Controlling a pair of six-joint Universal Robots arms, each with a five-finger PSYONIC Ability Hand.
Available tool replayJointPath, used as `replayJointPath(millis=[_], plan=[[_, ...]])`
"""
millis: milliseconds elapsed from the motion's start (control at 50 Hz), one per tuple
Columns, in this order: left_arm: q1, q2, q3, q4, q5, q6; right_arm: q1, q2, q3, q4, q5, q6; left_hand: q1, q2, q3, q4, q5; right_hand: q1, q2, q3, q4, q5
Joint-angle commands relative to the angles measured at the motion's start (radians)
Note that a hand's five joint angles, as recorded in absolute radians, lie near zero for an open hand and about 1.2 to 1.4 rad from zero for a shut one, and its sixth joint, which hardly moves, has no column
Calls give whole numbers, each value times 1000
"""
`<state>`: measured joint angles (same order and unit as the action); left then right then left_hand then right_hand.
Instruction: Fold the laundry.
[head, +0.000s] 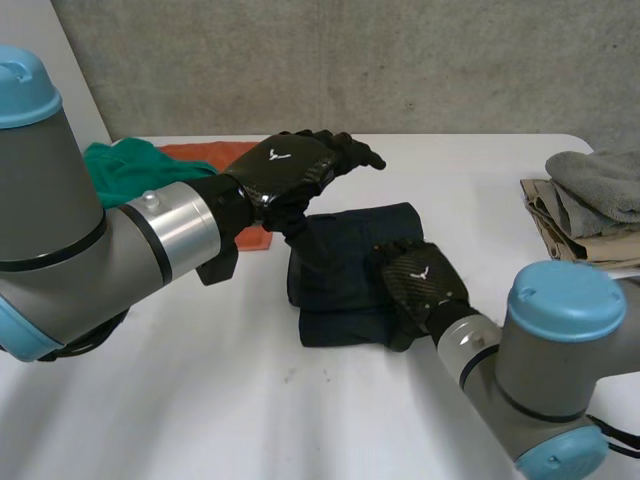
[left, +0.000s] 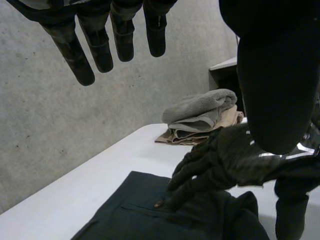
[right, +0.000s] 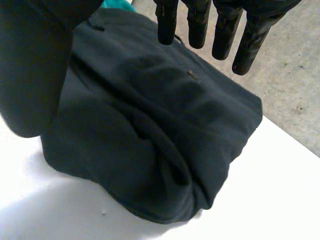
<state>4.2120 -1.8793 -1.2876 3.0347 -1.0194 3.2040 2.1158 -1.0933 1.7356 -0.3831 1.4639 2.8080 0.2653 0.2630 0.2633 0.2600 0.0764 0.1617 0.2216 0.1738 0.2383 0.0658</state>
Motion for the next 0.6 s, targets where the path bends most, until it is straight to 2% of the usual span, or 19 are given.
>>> replayJointPath(millis=[20,140,220,320,380,420,460,480,600], plan=[[-4,-4,4,4,-8,0,1,99,-42,-88,6,-13,39,41,41,45,54,13,-47,1,-64,-66],[-4,-4,2,4,-8,-1,9,164,-108,-120,21,-27,39,41,41,45,54,13,-47,1,-64,-66],[-4,-4,1,4,-8,-1,15,199,-180,-120,67,-47,42,44,44,47,57,13,-47,1,-64,-66],[-3,-6,-1,4,-10,-1,16,257,-269,-109,70,-47,42,44,44,47,57,178,118,166,102,100],[-3,-6,-2,3,-10,-3,18,302,-324,-85,65,-50,42,44,44,47,57,410,350,398,334,332],[-3,-6,-2,3,-10,-1,18,323,-361,-54,64,-53,39,41,41,45,54,656,596,644,579,577],[-3,-6,-10,4,-8,-1,16,329,-383,-36,61,-56,42,44,44,47,57,990,930,978,914,912],[-3,-6,-13,6,-8,-1,16,329,-395,-36,59,-55,42,44,44,47,57,1232,1172,1220,1155,1154],[-3,-3,-16,7,-10,-1,12,296,-438,-40,56,-51,42,44,44,47,57,1235,1175,1222,1158,1156]])
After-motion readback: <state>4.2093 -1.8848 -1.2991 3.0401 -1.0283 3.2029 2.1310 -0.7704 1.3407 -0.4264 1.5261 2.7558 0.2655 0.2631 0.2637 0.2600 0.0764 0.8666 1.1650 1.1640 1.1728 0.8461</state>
